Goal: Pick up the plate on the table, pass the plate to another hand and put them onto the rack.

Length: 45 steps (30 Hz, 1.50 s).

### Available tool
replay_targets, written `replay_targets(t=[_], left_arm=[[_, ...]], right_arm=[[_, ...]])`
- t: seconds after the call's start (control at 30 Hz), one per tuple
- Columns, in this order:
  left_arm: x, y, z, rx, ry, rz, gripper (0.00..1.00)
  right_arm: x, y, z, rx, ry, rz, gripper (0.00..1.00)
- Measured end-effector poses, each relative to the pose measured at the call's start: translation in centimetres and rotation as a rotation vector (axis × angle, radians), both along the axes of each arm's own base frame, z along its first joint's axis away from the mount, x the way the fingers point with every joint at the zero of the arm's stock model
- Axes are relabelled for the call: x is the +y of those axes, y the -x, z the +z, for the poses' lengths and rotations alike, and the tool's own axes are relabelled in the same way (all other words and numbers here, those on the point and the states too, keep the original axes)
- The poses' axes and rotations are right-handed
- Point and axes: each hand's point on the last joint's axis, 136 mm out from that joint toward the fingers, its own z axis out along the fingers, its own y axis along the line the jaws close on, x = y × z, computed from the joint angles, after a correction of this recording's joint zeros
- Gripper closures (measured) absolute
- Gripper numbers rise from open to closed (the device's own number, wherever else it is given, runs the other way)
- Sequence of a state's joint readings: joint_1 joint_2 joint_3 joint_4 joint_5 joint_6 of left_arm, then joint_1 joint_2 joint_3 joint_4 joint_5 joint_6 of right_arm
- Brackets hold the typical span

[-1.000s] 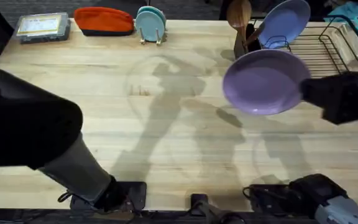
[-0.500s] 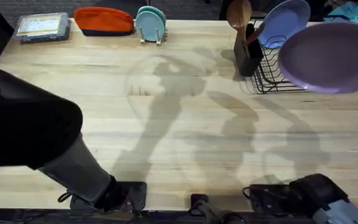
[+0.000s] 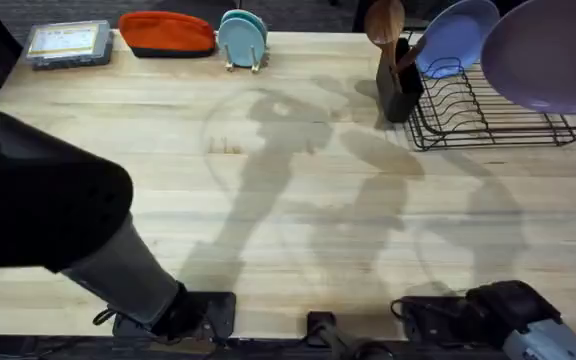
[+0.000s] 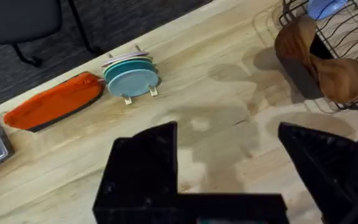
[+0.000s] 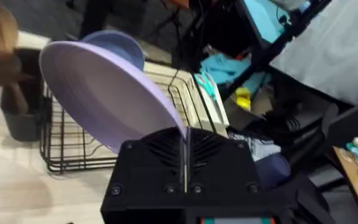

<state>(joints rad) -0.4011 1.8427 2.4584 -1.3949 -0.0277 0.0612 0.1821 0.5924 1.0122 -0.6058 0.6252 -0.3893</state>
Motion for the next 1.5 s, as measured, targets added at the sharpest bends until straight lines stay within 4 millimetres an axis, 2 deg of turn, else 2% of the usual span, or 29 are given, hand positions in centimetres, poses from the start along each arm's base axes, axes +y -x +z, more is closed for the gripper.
replay_targets(t=[0.4,0.5,0.67,0.93,1.0,1.13,1.17,1.3,1.5], left_arm=[[0.0,0.0,0.0,0.000,0.000,0.000,0.008],[0.0,0.0,0.0,0.000,0.000,0.000,0.008],[0.0,0.0,0.0,0.000,0.000,0.000,0.008],[0.0,0.0,0.0,0.000,0.000,0.000,0.007],[0.0,0.0,0.0,0.000,0.000,0.000,0.007],[0.0,0.0,0.0,0.000,0.000,0.000,0.007],[0.0,0.0,0.0,0.000,0.000,0.000,0.008],[0.0,0.0,0.0,0.000,0.000,0.000,0.008],[0.0,0.0,0.0,-0.001,0.001,0.000,0.008]], right_arm=[[-3.2,-5.4,-1.5,0.070,0.011,-0.090,0.972],[-4.9,-8.5,-2.8,0.095,-0.003,-0.069,0.973],[-5.6,-11.0,-4.5,0.147,0.017,-0.032,0.973],[-7.7,-14.7,-5.9,0.152,0.064,-0.024,0.973],[-8.8,-16.1,-7.2,0.158,0.046,0.013,0.973],[-9.6,-17.1,-7.3,0.127,0.037,0.072,0.973],[-11.2,-18.5,-6.9,0.056,0.044,0.167,0.973],[-11.1,-19.5,-7.7,0.037,0.030,0.253,0.973],[-9.6,-21.3,-9.0,0.020,0.026,0.393,0.973]])
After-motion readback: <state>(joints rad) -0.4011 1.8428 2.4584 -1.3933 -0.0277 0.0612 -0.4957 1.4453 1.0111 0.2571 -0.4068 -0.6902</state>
